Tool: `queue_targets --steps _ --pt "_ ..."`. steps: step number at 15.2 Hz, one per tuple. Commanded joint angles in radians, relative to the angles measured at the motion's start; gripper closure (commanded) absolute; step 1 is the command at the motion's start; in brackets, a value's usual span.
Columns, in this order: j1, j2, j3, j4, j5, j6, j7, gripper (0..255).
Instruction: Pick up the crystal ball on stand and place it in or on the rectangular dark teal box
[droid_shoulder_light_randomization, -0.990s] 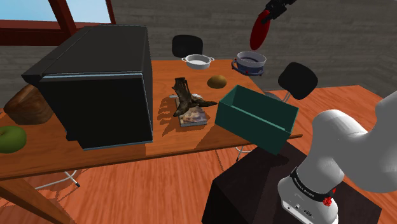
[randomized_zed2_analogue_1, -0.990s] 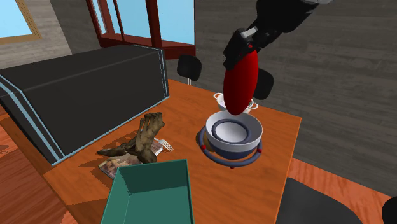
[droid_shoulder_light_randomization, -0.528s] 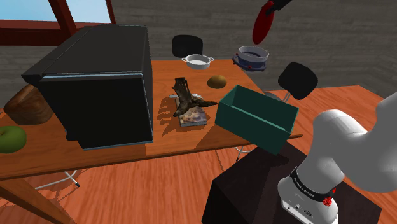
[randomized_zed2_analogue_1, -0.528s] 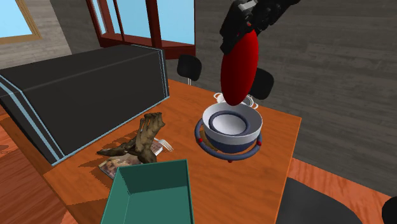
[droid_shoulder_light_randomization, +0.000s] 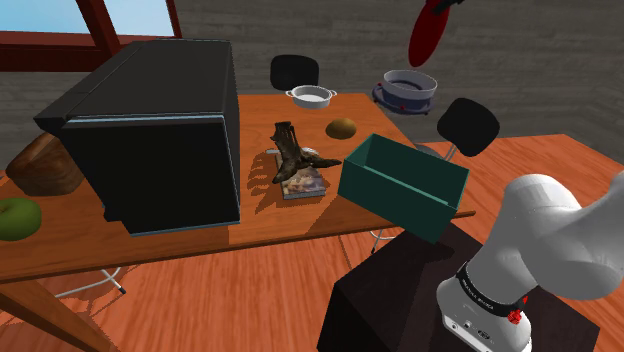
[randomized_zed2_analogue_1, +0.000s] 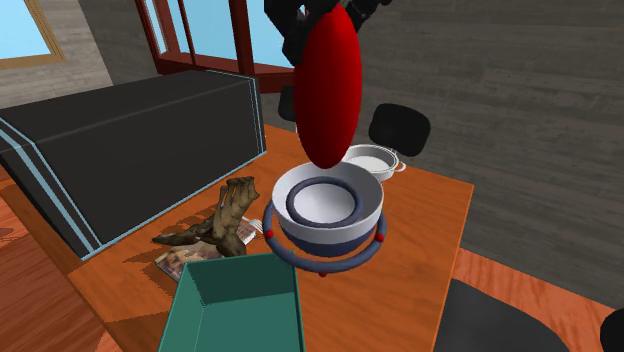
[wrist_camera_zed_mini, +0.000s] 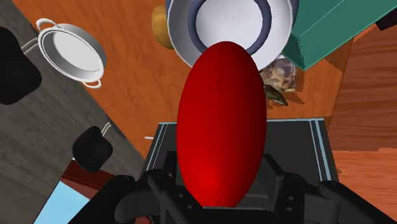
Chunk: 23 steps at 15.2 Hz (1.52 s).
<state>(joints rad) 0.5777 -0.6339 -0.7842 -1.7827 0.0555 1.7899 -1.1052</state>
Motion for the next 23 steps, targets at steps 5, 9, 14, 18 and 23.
queue_targets --steps 5,9,14,18,23 --pt "-0.103 -0.133 0.19 -0.074 -0.029 -0.064 0.121 255" --pt "-0.148 -0.207 0.294 -0.1 -0.027 -0.116 0.195 255" --pt "-0.184 -0.277 0.399 -0.106 -0.012 -0.182 0.277 255" --pt "-0.199 -0.317 0.399 -0.189 -0.018 -0.141 0.268 255" --pt "-0.216 -0.365 0.395 -0.288 -0.027 -0.092 0.257 255"
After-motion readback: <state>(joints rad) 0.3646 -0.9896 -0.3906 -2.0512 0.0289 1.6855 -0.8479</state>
